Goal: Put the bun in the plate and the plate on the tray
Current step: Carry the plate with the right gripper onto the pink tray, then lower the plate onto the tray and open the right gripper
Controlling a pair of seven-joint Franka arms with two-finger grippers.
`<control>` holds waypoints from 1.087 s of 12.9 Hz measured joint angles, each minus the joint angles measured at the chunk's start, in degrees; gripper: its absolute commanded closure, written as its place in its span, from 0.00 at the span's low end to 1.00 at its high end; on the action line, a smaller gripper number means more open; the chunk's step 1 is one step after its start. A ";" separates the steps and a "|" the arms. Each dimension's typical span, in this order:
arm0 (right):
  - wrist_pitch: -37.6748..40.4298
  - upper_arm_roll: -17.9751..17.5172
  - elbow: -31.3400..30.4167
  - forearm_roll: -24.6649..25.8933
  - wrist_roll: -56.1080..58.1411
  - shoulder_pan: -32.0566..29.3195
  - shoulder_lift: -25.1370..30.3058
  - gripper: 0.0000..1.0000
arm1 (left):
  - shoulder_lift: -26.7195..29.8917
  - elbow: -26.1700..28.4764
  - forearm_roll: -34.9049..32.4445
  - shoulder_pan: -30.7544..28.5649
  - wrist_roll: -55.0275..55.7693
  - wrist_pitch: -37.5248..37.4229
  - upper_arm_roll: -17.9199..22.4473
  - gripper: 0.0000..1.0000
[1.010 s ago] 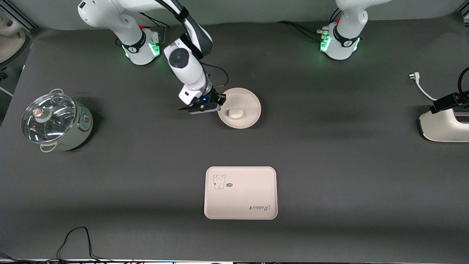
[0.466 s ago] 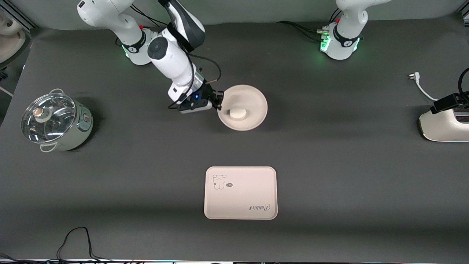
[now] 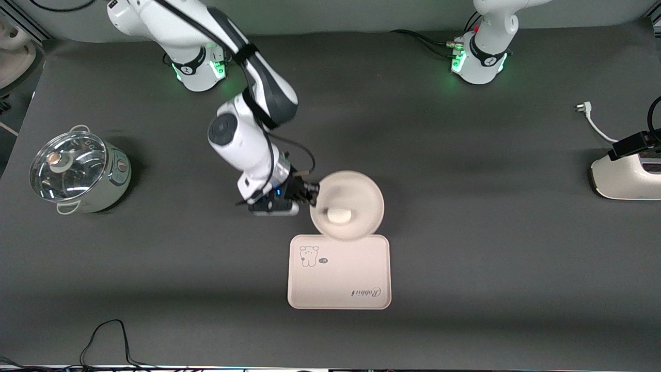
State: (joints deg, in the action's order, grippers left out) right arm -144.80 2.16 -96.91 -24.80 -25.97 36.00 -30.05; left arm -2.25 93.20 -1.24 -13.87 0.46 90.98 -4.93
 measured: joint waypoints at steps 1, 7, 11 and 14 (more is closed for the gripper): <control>1.91 0.02 5.46 0.00 0.08 -1.07 -3.49 1.00 | 0.08 -0.01 0.00 -0.07 0.00 0.02 0.06 0.00; 7.39 1.39 31.55 0.01 0.12 -5.33 -22.15 1.00 | 0.22 -0.03 -0.02 -0.84 0.00 0.26 0.16 0.00; 3.65 1.39 35.74 0.01 0.12 -5.39 -29.92 1.00 | 0.96 -0.03 -0.02 -0.81 0.00 0.26 -0.14 0.00; 3.03 1.32 36.23 0.00 0.12 -5.39 -32.70 1.00 | 2.11 -0.03 -0.02 -0.81 -0.03 0.21 -0.18 0.00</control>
State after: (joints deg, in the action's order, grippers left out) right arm -141.78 3.48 -60.68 -24.80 -25.86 30.61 -62.75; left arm -0.14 93.17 -1.26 -14.68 0.43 91.19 -5.11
